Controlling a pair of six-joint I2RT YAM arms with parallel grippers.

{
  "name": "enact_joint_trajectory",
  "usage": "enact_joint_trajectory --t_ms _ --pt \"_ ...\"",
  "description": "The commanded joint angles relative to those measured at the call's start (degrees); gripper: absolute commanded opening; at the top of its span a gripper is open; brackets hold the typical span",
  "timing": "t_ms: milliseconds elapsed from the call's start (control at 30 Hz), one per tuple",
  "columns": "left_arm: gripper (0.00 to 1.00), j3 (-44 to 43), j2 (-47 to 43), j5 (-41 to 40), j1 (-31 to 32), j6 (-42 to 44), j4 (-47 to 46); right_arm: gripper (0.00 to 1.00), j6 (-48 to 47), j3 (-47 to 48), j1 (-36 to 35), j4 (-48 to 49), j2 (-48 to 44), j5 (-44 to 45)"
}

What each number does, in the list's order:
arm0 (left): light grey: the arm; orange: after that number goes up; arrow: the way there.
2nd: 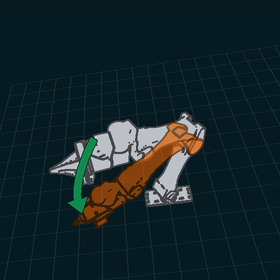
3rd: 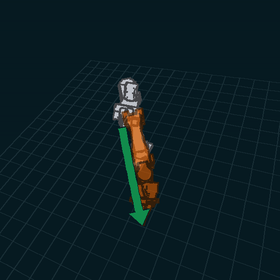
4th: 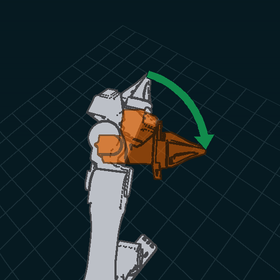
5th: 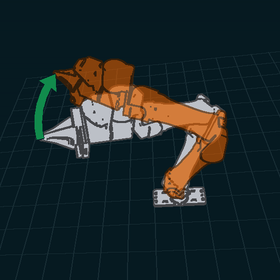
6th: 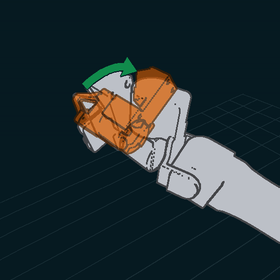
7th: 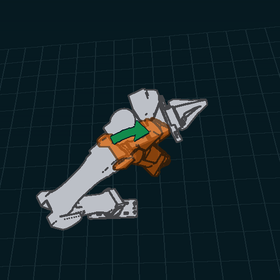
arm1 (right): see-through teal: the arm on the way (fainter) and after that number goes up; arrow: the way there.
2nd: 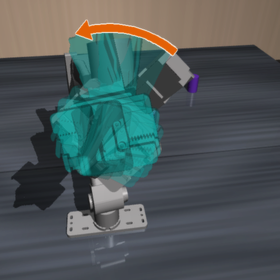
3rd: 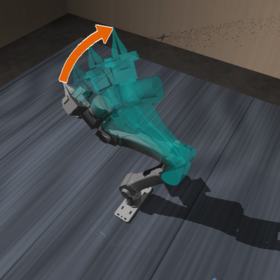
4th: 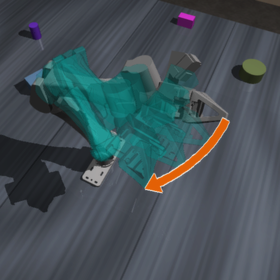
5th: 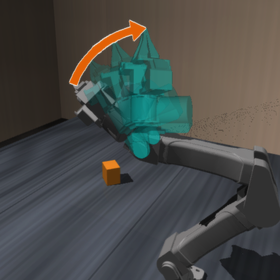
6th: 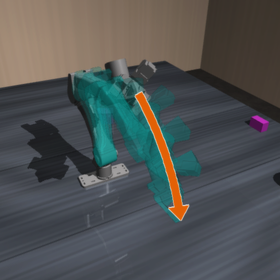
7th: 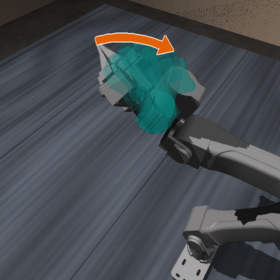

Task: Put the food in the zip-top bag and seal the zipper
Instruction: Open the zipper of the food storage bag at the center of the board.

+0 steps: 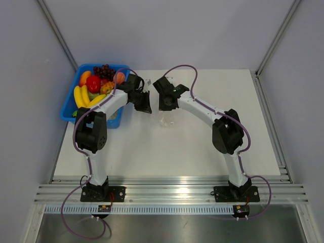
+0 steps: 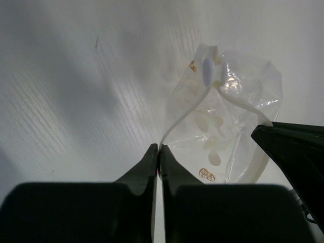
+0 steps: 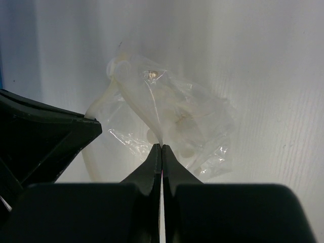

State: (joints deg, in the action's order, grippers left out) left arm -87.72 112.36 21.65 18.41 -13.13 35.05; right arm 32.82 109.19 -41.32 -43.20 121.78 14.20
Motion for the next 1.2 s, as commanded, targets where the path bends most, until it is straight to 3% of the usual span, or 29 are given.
enact_joint_trajectory --t_ms 0,367,700,1100,1167 --pt "0.00 -2.4 0.0 1.4 -0.3 -0.6 -0.9 0.00 -0.5 2.0 -0.7 -0.7 -3.3 0.0" --pt "0.00 -0.4 0.8 2.1 -0.3 -0.9 -2.1 0.00 0.0 -0.6 -0.8 2.7 -9.8 -2.6" --pt "0.00 0.3 0.9 1.2 -0.3 -0.1 -2.0 0.00 1.2 -0.5 -1.2 4.2 -9.7 -6.2" --pt "0.00 1.3 1.3 1.3 -0.4 0.5 -2.7 0.00 2.6 -4.3 -1.2 5.3 -11.0 -4.6" --pt "0.07 1.1 1.0 1.6 -0.4 0.3 -2.7 0.00 2.6 -4.2 -1.2 4.5 -9.7 -4.5"
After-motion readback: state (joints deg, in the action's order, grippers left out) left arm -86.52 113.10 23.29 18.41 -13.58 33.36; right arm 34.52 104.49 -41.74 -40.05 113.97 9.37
